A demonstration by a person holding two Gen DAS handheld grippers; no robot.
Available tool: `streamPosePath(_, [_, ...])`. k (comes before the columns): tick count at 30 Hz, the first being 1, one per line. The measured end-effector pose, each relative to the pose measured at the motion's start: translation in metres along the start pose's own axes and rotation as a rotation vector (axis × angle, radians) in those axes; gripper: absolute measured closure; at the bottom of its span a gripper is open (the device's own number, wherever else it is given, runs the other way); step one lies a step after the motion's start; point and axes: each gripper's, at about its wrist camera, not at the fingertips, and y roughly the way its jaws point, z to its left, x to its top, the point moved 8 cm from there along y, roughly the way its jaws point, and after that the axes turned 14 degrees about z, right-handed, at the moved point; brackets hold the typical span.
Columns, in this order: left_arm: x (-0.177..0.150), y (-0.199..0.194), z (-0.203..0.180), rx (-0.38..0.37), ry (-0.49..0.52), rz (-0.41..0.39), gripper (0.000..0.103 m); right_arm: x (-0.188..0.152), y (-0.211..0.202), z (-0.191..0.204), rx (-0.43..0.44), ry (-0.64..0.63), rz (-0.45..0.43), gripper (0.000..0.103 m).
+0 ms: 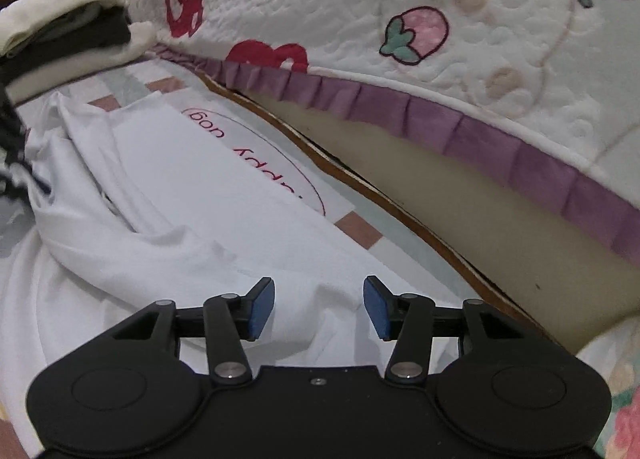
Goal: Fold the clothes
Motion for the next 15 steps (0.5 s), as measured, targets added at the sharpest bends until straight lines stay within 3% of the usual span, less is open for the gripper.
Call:
streamPosePath(4, [0.021,0.000,0.020,0.052,-0.047,-0.017,0.094,0.010,0.005,-0.022,0.005,0.057,0.029,0.044])
streamPosePath(6, [0.038,0.012,0.050,0.058,-0.150,-0.024,0.092,0.014,0.002,-0.036,0.008,0.136,0.021,0.043])
streamPosePath(8, [0.047,0.035,0.083,0.032,-0.284,0.000,0.080,0.017,-0.001,-0.050,0.016,0.226,0.010,0.042])
streamPosePath(9, [0.047,0.045,0.095,-0.003,-0.344,0.023,0.070,0.017,-0.001,-0.055,0.026,0.269,0.011,0.041])
streamPosePath(10, [0.045,0.049,0.103,-0.055,-0.403,0.031,0.069,0.016,-0.001,-0.059,0.035,0.311,0.012,0.041])
streamPosePath(11, [0.041,0.044,0.110,-0.111,-0.460,0.006,0.067,0.015,0.000,-0.061,0.038,0.335,0.021,0.041])
streamPosePath(13, [0.026,0.023,0.113,-0.187,-0.526,-0.081,0.049,0.013,0.004,-0.061,0.042,0.366,0.046,0.041])
streamPosePath(15, [0.006,0.010,0.116,-0.185,-0.560,-0.115,0.041,0.012,0.008,-0.057,0.040,0.354,0.079,0.041])
